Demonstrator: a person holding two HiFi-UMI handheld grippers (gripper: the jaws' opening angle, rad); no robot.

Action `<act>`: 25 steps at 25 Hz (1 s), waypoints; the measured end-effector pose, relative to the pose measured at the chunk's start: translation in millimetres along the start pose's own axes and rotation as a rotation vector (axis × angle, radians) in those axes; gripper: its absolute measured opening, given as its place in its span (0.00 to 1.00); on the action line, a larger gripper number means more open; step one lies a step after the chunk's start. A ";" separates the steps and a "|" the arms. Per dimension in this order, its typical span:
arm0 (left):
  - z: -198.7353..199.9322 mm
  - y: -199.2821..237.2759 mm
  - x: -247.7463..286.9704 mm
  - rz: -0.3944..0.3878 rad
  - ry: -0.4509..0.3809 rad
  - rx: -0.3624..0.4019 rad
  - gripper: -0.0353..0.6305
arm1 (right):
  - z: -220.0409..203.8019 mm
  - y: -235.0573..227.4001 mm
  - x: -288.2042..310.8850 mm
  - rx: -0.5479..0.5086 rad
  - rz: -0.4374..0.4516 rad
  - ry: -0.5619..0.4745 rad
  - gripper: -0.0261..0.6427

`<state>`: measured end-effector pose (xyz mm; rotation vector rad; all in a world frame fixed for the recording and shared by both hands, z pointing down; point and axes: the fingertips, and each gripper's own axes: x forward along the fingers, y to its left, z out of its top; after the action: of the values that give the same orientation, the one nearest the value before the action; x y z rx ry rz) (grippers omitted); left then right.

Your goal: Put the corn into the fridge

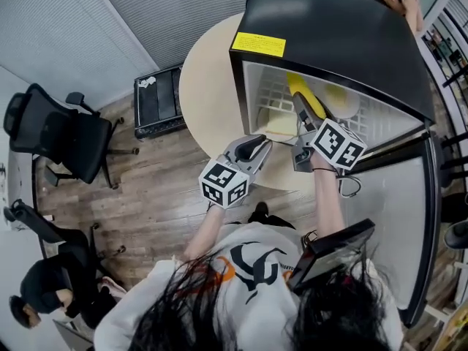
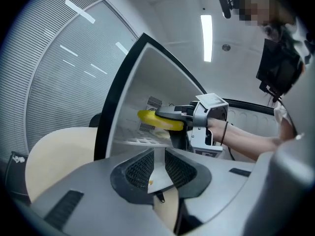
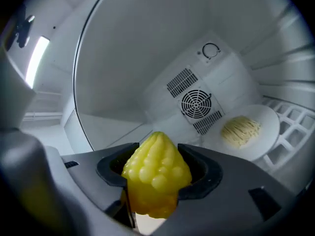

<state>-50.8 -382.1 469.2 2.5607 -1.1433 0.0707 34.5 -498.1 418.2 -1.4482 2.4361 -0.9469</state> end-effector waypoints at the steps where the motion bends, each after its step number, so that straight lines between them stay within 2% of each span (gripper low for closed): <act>1: 0.8 3.2 -0.8 0.009 -0.001 0.000 0.17 | 0.8 1.5 8.9 -0.024 0.003 0.012 0.42; 5: 6.1 16.7 -3.4 0.046 -0.015 -0.002 0.17 | -5.1 8.4 47.2 -0.150 0.015 0.085 0.42; 16: 13.2 35.0 -8.2 0.097 -0.036 -0.004 0.17 | -36.6 5.8 89.0 -0.542 -0.089 0.261 0.42; 19: 13.1 38.4 -10.7 0.106 -0.038 -0.006 0.17 | -42.3 7.0 91.9 -0.604 -0.104 0.288 0.42; 25: 10.5 38.8 -15.2 0.111 -0.035 -0.012 0.17 | -47.9 2.8 93.1 -0.630 -0.126 0.353 0.42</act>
<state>-90.4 -398.7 467.5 2.4956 -1.2952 0.0452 -36.7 -553.8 471.1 -1.7520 3.1295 -0.4944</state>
